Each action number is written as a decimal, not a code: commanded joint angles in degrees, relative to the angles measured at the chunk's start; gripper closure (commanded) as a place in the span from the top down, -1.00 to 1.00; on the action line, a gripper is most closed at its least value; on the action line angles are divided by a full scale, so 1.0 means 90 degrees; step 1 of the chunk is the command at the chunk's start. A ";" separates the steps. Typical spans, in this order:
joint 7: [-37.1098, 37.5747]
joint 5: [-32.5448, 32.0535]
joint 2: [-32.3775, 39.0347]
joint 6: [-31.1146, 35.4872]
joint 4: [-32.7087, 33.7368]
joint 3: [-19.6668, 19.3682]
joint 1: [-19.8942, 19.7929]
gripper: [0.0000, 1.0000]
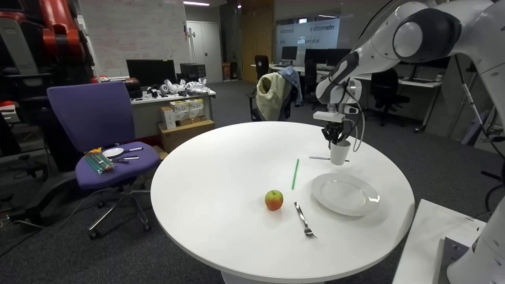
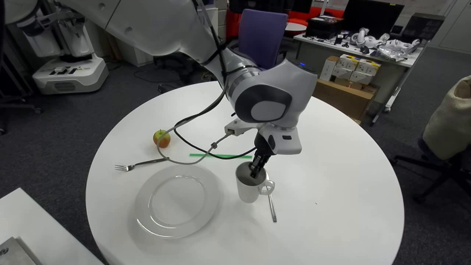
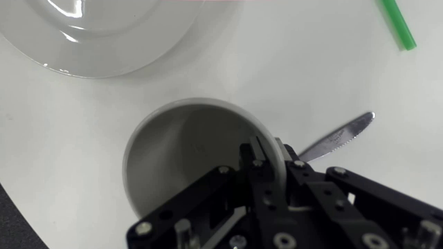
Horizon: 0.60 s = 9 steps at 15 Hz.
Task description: Move the mug backwards.
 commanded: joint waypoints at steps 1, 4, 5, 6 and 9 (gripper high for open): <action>0.0187 0.0288 -0.0007 -0.0291 0.0230 0.0119 -0.0176 -0.95; 0.0383 0.0412 0.0017 -0.0206 0.0203 0.0066 -0.0141 -0.95; 0.0496 0.0404 0.0024 -0.0201 0.0194 0.0046 -0.0124 -0.95; 0.0666 0.0362 0.0027 -0.0169 0.0169 0.0011 -0.0089 -0.95; 0.1019 0.0347 0.0048 -0.0083 0.0135 0.0004 -0.0079 -0.95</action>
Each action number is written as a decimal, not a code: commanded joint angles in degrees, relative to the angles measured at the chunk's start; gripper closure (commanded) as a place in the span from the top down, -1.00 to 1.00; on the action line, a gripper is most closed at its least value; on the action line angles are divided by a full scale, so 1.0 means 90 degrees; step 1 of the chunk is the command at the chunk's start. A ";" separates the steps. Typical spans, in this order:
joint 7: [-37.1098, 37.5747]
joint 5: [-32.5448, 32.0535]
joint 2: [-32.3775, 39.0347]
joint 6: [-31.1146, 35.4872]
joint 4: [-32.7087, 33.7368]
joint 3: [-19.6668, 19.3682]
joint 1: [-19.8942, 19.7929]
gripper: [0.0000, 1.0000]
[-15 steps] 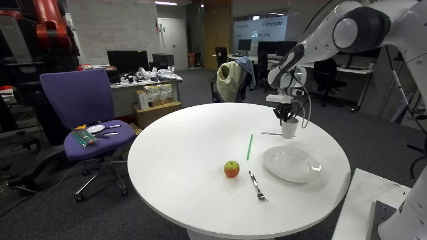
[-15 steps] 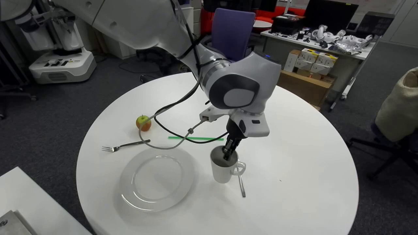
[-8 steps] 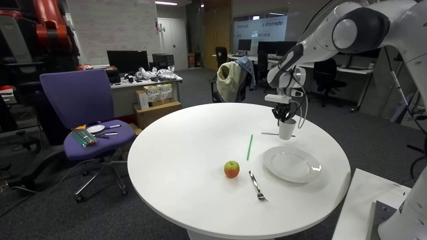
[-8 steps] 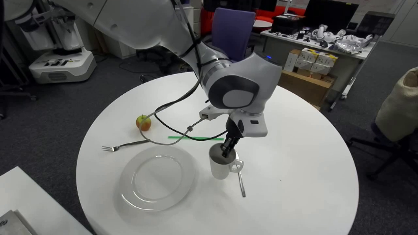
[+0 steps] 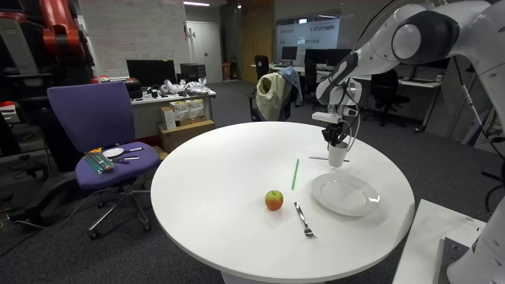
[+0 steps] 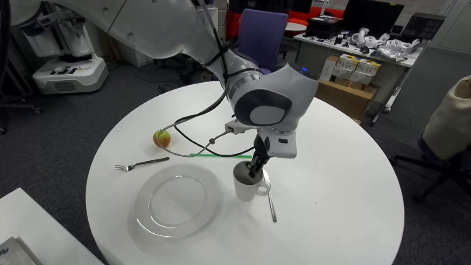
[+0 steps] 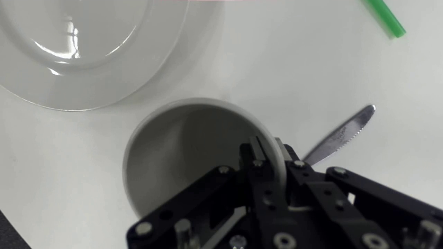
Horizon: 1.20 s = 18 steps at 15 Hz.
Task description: Move the mug backwards.
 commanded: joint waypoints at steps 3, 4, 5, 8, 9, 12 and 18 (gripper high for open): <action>0.0586 0.0056 -0.0009 -0.0070 0.0133 0.0027 -0.0088 -0.95; 0.0643 0.0051 -0.0001 -0.0043 0.0131 0.0028 -0.0092 -0.95; 0.0690 0.0046 0.0003 -0.0043 0.0133 0.0032 -0.0099 -0.95; 0.0785 0.0046 0.0033 -0.0025 0.0146 0.0043 -0.0129 -0.95; 0.0795 0.0049 0.0051 -0.0026 0.0155 0.0046 -0.0144 -0.95; 0.0807 0.0044 0.0084 -0.0018 0.0161 0.0050 -0.0171 -0.95; 0.0782 0.0052 0.0133 0.0010 0.0154 0.0060 -0.0180 -0.95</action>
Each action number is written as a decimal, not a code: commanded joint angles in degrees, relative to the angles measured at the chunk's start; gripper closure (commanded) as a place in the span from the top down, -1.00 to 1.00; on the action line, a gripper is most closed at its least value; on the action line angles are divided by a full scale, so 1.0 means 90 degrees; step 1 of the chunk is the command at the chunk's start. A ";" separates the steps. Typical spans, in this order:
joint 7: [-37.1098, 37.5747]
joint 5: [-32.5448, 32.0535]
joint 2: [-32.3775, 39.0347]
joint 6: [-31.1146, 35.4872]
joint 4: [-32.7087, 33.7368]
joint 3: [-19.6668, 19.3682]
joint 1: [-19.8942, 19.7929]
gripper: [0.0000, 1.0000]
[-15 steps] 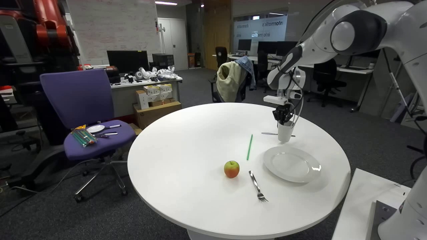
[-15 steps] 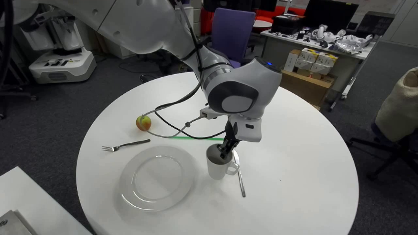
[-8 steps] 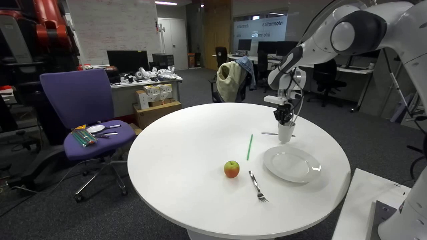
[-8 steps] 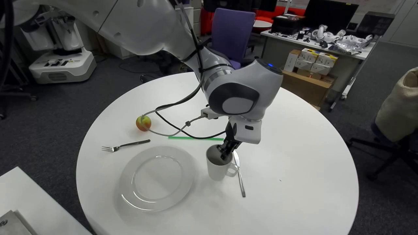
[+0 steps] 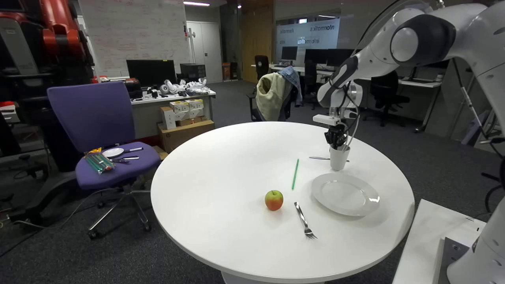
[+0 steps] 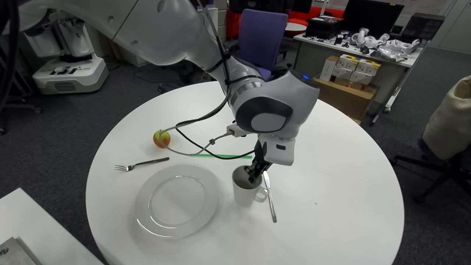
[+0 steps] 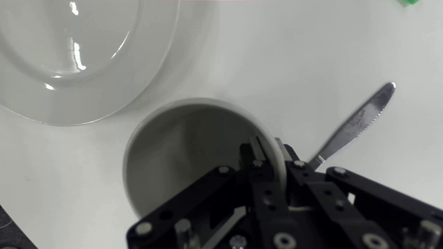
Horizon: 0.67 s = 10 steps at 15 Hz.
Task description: Move the mug backwards.
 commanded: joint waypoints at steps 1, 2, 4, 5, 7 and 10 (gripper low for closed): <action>0.0073 0.0066 0.0012 0.0005 0.0151 0.0072 -0.0112 -0.95; 0.0060 0.0075 0.0027 0.0019 0.0151 0.0078 -0.0120 -0.95; 0.0054 0.0083 0.0068 0.0027 0.0161 0.0082 -0.0127 -0.95; 0.0052 0.0084 0.0081 0.0028 0.0162 0.0083 -0.0128 -0.95; 0.0045 0.0090 0.0087 0.0030 0.0161 0.0084 -0.0131 -0.95; 0.0038 0.0099 0.0078 0.0030 0.0162 0.0087 -0.0136 -0.95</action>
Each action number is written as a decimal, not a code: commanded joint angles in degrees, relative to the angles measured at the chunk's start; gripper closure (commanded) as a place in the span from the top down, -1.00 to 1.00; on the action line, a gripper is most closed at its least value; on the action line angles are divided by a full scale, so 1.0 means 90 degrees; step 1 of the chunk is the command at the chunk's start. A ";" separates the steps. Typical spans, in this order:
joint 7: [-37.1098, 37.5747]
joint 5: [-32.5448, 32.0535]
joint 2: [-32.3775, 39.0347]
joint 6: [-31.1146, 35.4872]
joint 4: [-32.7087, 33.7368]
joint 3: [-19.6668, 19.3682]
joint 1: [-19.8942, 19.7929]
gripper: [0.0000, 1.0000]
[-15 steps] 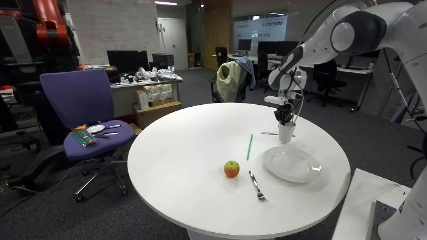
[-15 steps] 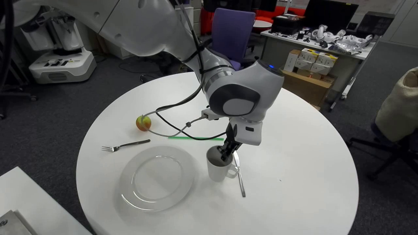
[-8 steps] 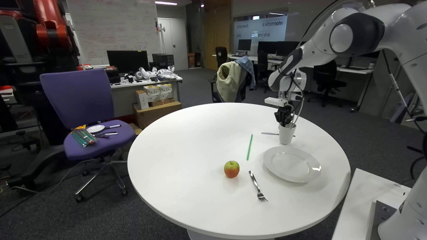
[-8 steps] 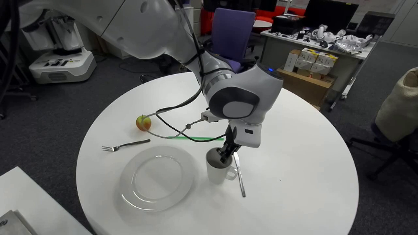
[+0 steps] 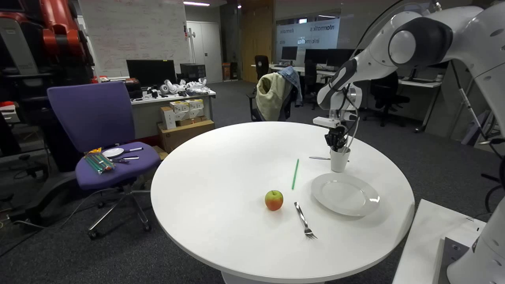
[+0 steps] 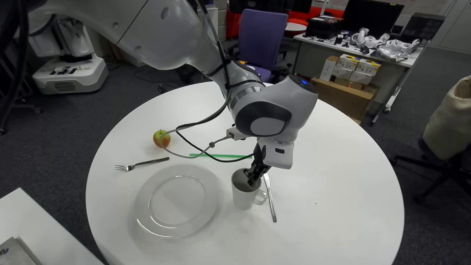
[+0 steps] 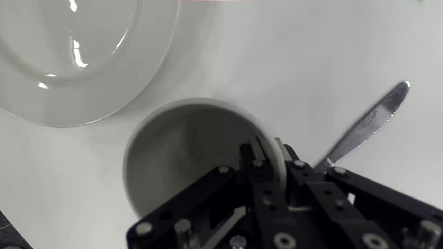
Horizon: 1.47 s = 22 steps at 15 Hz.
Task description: Move the mug backwards.
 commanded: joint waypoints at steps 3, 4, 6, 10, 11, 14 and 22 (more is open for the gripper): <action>0.0027 0.0097 -0.0026 -0.0002 0.0158 0.0093 -0.0138 -0.95; 0.0020 0.0092 -0.0025 0.0007 0.0156 0.0092 -0.0135 -0.95; 0.0013 0.0061 -0.0024 0.0026 0.0148 0.0081 -0.0120 -0.28; 0.0013 0.0072 -0.0020 0.0008 0.0203 0.0090 -0.0132 0.28; 0.0015 0.0072 -0.0019 0.0006 0.0219 0.0090 -0.0133 0.45; 0.0012 0.0071 -0.0019 0.0001 0.0254 0.0093 -0.0140 0.88; -0.1076 -0.0547 -0.1217 0.0226 -0.0955 -0.0116 0.0081 1.00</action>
